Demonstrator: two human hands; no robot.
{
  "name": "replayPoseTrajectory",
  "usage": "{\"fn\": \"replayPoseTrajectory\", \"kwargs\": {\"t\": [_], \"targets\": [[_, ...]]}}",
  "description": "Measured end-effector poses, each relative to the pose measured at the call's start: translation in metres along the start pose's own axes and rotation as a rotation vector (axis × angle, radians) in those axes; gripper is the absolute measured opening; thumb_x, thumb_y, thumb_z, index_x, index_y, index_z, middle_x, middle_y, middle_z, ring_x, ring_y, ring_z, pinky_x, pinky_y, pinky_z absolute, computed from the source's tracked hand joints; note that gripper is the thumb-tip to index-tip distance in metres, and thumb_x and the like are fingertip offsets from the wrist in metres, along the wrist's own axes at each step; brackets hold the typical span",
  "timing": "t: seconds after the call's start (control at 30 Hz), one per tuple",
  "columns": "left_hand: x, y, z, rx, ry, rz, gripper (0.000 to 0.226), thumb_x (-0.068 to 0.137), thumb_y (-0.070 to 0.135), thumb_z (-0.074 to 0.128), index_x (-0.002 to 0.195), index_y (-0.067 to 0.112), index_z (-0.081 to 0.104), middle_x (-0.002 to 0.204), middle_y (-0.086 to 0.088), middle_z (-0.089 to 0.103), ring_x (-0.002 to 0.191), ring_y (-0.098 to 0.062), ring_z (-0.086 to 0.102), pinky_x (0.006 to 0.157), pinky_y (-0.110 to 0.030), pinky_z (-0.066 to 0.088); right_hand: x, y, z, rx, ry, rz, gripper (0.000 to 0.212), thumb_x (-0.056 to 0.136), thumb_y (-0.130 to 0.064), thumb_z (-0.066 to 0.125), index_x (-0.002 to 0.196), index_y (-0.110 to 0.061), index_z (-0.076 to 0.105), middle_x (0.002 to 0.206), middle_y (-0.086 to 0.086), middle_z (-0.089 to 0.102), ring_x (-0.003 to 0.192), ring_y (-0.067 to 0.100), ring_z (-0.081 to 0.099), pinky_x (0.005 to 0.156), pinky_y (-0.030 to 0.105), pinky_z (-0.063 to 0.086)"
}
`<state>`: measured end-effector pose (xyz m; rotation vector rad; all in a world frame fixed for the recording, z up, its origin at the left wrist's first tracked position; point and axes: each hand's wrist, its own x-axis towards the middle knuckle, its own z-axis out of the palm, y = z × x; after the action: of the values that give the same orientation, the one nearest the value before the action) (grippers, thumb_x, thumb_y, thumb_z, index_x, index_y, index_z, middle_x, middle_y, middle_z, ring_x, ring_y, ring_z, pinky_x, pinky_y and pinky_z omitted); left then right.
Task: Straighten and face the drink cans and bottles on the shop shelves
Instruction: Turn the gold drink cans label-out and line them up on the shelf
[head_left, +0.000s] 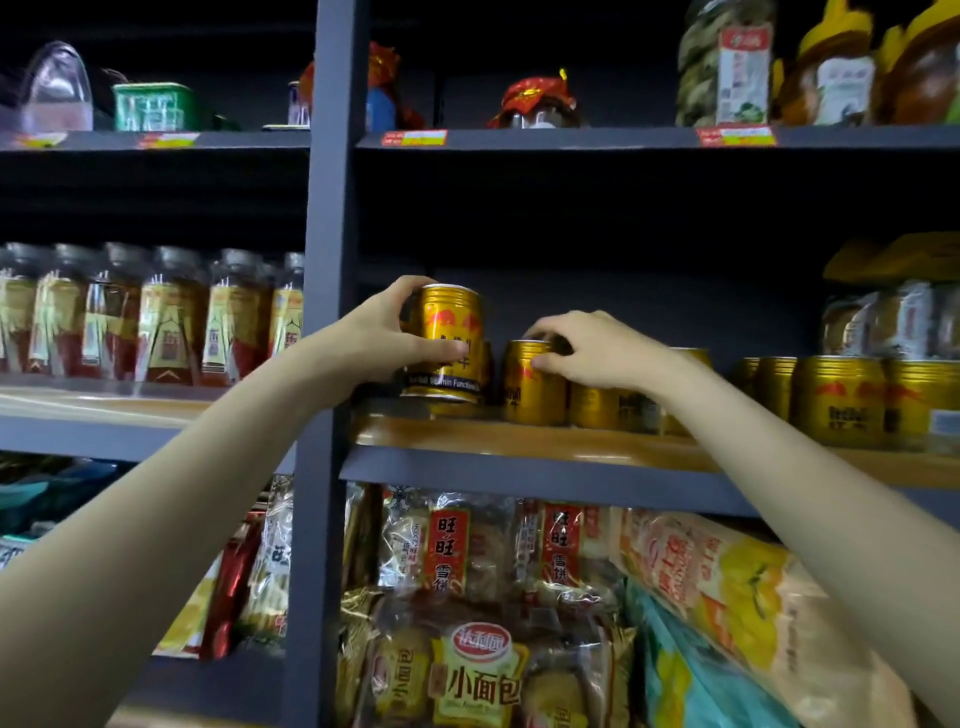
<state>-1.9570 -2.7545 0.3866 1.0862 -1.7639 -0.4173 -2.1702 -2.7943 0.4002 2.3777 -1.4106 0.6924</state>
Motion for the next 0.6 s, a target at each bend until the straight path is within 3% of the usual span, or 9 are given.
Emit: {"fn": "replayPoseTrajectory", "kwargs": {"t": [0.13,0.27,0.33,0.47,0.6], "targets": [[0.013,0.006,0.014,0.010,-0.010,-0.027,0.074,0.076,0.021,0.074,0.136,0.027,0.031,0.121,-0.007,0.052,0.109,-0.024,0.056,0.078,-0.036,0.053,0.003,0.000,-0.002,-0.001,0.005,0.007,0.043,0.095,-0.035,0.053,0.136,-0.023,0.047,0.136,0.003,0.052,0.126,0.025,0.044,0.102,0.048,0.041],[0.023,0.003,0.024,0.106,0.051,-0.030,0.077,0.076,0.020,0.075,0.137,0.023,0.029,0.117,-0.006,0.050,0.104,-0.023,0.054,0.076,-0.036,0.052,0.002,0.002,0.000,-0.016,0.007,-0.005,0.040,0.096,-0.034,0.051,0.135,-0.025,0.047,0.136,0.002,0.052,0.128,0.026,0.042,0.106,0.051,0.034],[0.024,-0.005,0.024,0.113,0.069,-0.074,0.078,0.076,0.019,0.075,0.138,0.021,0.028,0.114,-0.006,0.049,0.101,-0.023,0.052,0.074,-0.035,0.051,0.001,0.003,0.001,-0.005,0.016,-0.010,0.039,0.097,-0.034,0.050,0.134,-0.026,0.048,0.135,0.001,0.053,0.127,0.025,0.042,0.107,0.051,0.032],[0.022,-0.022,0.022,0.189,0.072,-0.141,0.076,0.072,0.023,0.078,0.132,0.020,0.031,0.120,-0.010,0.051,0.107,-0.027,0.053,0.092,-0.045,0.049,0.004,0.002,0.001,0.008,0.017,-0.008,0.039,0.095,-0.036,0.053,0.132,-0.027,0.050,0.133,0.000,0.055,0.126,0.024,0.044,0.107,0.051,0.033],[0.020,-0.019,0.022,0.210,0.048,-0.124,0.068,0.072,0.026,0.078,0.124,0.020,0.035,0.115,-0.006,0.050,0.106,-0.024,0.053,0.090,-0.042,0.050,0.008,0.001,-0.008,0.020,-0.064,-0.017,0.041,0.092,-0.043,0.055,0.129,-0.026,0.053,0.129,0.000,0.056,0.122,0.022,0.048,0.102,0.045,0.041]]}}
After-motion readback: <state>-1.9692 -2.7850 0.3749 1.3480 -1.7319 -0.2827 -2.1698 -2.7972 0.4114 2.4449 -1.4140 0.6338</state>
